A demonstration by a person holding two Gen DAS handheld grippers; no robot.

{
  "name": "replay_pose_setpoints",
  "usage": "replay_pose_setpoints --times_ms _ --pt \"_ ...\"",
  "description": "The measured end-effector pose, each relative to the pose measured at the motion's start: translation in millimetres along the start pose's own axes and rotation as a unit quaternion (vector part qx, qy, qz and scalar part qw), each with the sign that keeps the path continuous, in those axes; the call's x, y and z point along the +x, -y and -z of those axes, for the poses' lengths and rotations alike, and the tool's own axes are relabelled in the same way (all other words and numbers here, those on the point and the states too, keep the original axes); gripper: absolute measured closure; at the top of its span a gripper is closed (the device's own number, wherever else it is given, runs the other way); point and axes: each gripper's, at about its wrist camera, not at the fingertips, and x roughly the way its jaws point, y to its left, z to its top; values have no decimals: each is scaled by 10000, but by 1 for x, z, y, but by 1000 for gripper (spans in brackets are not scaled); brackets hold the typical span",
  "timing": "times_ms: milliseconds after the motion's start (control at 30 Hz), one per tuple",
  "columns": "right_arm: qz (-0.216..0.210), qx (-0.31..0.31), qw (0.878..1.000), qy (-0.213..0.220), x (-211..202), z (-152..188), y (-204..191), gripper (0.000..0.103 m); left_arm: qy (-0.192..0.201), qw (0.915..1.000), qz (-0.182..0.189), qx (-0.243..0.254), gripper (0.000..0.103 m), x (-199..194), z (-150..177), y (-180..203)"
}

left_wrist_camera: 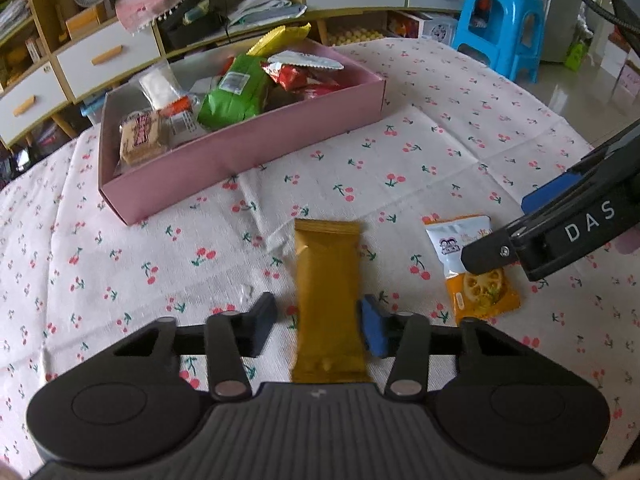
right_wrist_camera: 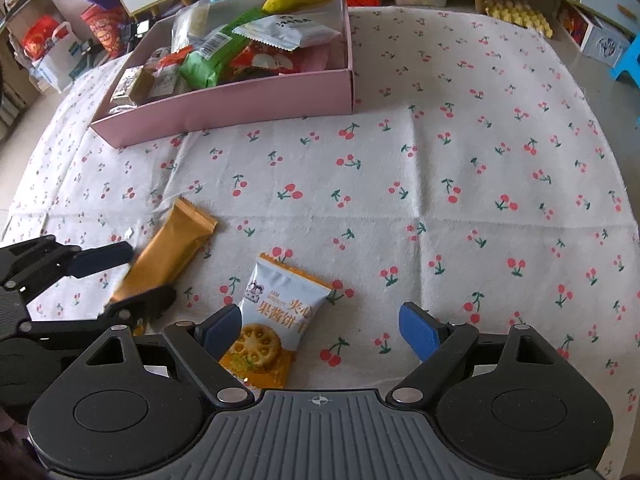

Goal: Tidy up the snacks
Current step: 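Grasp the gold bar wrapper with left tool while right tool grasps lotus biscuit bag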

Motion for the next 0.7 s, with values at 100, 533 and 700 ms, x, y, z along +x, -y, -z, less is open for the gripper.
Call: replay_pose_setpoints --times_ms 100,533,700 --pt "-47 51 10000 -27 1 0 -1 15 32 10000 -76 56 75 -1 1 0" --pt "-330 245 9986 -338 5 3 -18 16 -26 9977 -215 -643 78 -10 1 -29" --pt "-227 246 9990 -309 7 4 -25 20 -43 9970 -195 -752 78 -12 2 -32"
